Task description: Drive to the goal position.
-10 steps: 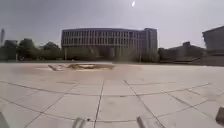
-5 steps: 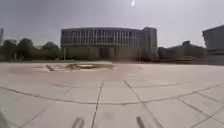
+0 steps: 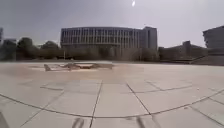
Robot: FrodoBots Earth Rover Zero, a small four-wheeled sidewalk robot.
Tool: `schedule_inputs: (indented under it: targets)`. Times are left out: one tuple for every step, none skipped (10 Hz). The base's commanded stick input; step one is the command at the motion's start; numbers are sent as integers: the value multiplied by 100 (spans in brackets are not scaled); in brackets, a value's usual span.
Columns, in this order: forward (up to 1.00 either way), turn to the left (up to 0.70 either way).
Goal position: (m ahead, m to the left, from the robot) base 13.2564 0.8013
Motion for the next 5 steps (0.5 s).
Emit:
schedule_inputs:
  targets:
    - [70, 0]
    - [70, 0]
    - [70, 0]
    - [70, 0]
    - [70, 0]
